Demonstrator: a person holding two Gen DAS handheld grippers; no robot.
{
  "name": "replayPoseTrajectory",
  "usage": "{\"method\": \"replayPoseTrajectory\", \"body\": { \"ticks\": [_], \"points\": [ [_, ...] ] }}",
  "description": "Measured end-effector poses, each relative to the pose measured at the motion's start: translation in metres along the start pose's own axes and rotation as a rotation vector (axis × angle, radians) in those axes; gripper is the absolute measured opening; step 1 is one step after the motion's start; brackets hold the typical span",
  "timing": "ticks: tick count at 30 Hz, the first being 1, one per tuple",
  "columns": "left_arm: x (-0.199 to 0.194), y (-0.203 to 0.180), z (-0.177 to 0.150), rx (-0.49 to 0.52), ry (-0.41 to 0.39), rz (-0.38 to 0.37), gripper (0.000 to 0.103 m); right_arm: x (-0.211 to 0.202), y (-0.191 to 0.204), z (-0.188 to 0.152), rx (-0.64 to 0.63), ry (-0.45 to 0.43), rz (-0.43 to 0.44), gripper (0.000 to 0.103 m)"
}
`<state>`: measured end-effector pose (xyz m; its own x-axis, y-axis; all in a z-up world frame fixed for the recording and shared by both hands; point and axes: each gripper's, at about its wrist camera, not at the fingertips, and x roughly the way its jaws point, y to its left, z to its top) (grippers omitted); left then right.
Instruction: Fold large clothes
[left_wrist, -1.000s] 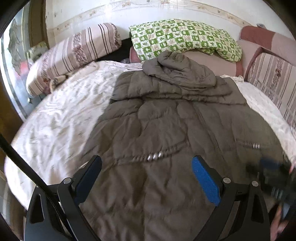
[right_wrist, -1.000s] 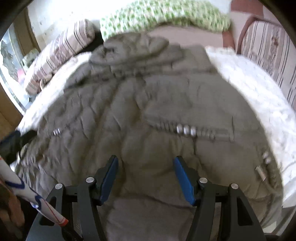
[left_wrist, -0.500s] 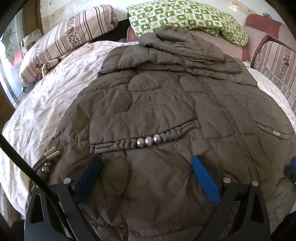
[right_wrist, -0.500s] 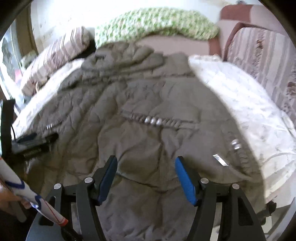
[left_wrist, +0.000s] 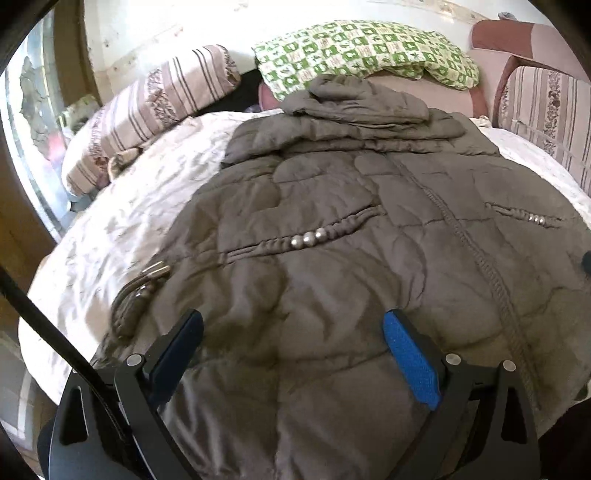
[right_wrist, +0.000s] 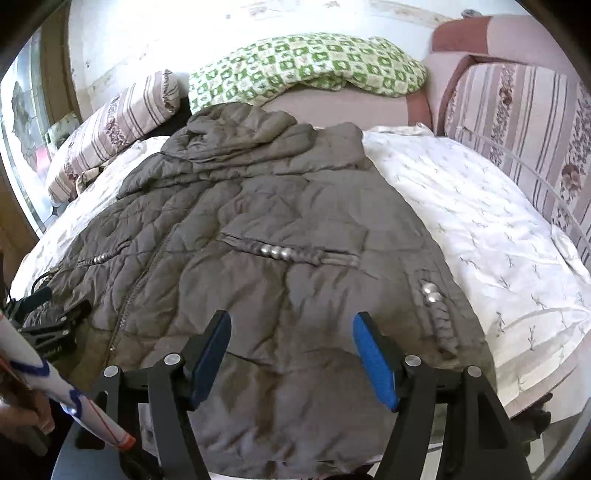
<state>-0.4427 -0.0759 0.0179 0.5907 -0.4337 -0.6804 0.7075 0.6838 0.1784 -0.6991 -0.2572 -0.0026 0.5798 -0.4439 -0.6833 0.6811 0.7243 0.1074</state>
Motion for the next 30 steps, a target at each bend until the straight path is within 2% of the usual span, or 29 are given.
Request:
{"method": "replayPoseTrajectory", "body": {
  "ticks": [5, 9, 13, 20, 27, 30],
  "points": [
    [0.004, -0.010, -0.004, 0.039, -0.010, 0.040, 0.098, 0.010, -0.002, -0.012, -0.018, 0.074, -0.028, 0.073],
    [0.004, -0.010, -0.005, 0.038, -0.019, 0.046, 0.098, -0.011, -0.011, -0.010, 0.032, 0.007, 0.025, 0.073],
    [0.005, -0.010, -0.005, 0.036, -0.020, 0.040, 0.098, -0.014, -0.023, -0.009, 0.106, 0.004, 0.038, 0.073],
    [0.005, -0.009, -0.006, 0.025, -0.017, 0.031, 0.098, -0.028, -0.025, -0.010, 0.106, -0.035, 0.011, 0.073],
    [0.004, -0.007, -0.006, 0.018, -0.015, 0.019, 0.099, -0.029, -0.017, -0.009, 0.080, -0.039, 0.004, 0.073],
    [0.003, -0.003, -0.005, 0.009, -0.007, -0.004, 0.099, -0.035, -0.019, -0.004, 0.070, -0.063, 0.003, 0.073]
  ]
}}
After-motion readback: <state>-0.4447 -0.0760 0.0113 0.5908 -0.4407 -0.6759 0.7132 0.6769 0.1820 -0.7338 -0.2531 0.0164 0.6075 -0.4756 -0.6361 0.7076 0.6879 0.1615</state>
